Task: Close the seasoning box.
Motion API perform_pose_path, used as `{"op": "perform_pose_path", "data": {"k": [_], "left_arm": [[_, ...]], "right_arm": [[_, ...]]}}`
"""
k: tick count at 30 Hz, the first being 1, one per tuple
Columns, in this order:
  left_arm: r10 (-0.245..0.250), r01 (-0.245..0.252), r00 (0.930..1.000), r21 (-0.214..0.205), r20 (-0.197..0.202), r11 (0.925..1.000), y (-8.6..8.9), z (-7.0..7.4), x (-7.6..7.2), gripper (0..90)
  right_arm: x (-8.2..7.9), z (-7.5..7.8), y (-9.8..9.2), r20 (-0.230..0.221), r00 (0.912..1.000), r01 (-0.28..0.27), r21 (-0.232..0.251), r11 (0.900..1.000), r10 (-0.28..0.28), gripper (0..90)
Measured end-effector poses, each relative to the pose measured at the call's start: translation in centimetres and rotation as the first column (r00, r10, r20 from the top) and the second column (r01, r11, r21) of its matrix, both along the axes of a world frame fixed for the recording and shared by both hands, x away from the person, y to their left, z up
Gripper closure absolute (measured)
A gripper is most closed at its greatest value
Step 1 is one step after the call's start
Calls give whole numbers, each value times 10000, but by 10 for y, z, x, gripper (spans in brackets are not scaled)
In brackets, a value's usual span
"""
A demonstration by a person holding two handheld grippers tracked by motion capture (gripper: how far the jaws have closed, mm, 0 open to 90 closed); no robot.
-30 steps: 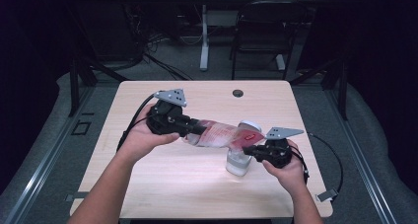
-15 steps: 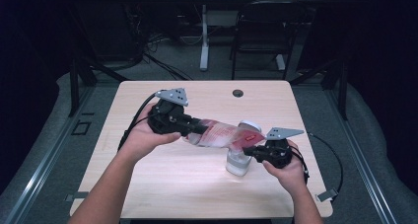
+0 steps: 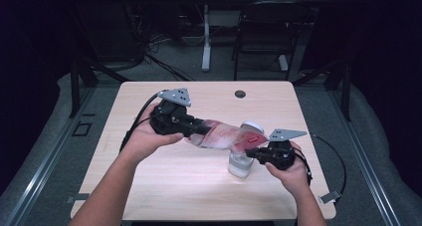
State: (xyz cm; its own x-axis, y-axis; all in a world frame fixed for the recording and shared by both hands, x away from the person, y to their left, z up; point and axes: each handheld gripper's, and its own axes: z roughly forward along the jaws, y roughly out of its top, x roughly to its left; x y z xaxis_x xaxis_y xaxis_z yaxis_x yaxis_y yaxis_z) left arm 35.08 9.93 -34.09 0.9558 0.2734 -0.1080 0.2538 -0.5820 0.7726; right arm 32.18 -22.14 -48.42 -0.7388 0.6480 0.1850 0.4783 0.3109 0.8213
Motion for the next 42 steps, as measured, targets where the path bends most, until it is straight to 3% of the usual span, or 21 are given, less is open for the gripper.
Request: {"op": "perform_pose_path", "data": {"k": [42], "left_arm": [[-181,181,9998,-180,13,9997,-7,2,2,782]], "right_arm": [[-8,1,-4,-90,9999,-89,-87,9999,88,838]]}}
